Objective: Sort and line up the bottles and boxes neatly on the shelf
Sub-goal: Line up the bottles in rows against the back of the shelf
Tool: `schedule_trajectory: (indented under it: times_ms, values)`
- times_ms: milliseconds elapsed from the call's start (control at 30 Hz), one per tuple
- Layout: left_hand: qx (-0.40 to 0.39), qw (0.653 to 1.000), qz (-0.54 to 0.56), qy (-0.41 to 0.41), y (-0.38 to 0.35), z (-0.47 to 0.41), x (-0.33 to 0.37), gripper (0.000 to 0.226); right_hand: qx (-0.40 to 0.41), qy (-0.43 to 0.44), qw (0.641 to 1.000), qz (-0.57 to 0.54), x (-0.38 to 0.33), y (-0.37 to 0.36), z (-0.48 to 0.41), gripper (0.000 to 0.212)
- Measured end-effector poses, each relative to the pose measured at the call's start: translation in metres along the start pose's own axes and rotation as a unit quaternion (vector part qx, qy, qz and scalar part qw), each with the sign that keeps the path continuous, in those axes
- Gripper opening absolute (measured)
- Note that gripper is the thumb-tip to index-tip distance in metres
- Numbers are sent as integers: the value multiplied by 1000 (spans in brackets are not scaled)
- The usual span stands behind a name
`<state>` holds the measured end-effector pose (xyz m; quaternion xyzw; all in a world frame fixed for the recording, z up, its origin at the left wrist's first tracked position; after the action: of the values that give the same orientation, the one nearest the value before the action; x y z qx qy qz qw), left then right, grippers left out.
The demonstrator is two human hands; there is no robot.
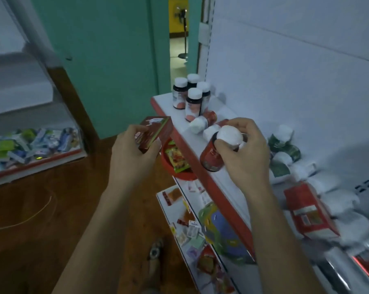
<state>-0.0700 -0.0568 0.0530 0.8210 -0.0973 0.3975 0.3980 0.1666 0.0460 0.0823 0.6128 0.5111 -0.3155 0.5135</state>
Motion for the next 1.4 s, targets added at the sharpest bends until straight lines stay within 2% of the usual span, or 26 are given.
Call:
schedule_trajectory:
  times_ms: [67, 233, 367, 567, 800, 967, 1067, 1133, 1200, 1300, 1400]
  values:
    - [-25, 1000, 10, -11, -25, -48, -20, 41, 47, -14, 999, 24, 8, -8, -35, 34]
    - [-147, 986, -5, -78, -81, -149, -70, 38, 107, -54, 987, 108, 8, -33, -127, 32]
    - [-241, 955, -24, -174, -119, -198, -81, 36, 156, -79, 973, 153, 24, -54, -189, 32]
    - [-342, 910, 27, -233, -152, -239, -82, 49, 208, -81, 951, 213, 63, -81, -238, 27]
    - [-350, 893, 57, -276, -193, -257, -77, 45, 233, -99, 937, 241, 88, -89, -259, 26]
    - [-319, 896, 40, -305, -192, -252, -71, 40, 247, -120, 923, 268, 97, -95, -254, 31]
    - [-283, 895, 34, -342, -177, -257, -58, 31, 298, -109, 903, 291, 85, -92, -243, 29]
    - [-261, 886, 47, -381, -173, -268, -38, 28, 323, -86, 895, 296, 73, -91, -239, 26]
    - [-264, 867, 76, -417, -178, -277, -15, 25, 304, -84, 899, 304, 69, -90, -241, 25]
    - [-302, 825, 134, -458, -189, -276, 15, 21, 279, -95, 903, 313, 71, -81, -239, 42]
    - [-314, 811, 168, -465, -199, -265, 37, 18, 273, -117, 895, 334, 68, -62, -224, 52]
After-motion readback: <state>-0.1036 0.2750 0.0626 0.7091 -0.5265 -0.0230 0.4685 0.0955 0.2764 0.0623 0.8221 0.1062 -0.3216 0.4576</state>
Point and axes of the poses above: each hand's wrist, its own z-axis away from the middle knuckle, its own y-axis out of the back of the hand, x = y × z, the point moved 5 cm from there along -z, towards the middle knuckle, and after that the axes turned 8 degrees about -y, right-handed, at the moved point
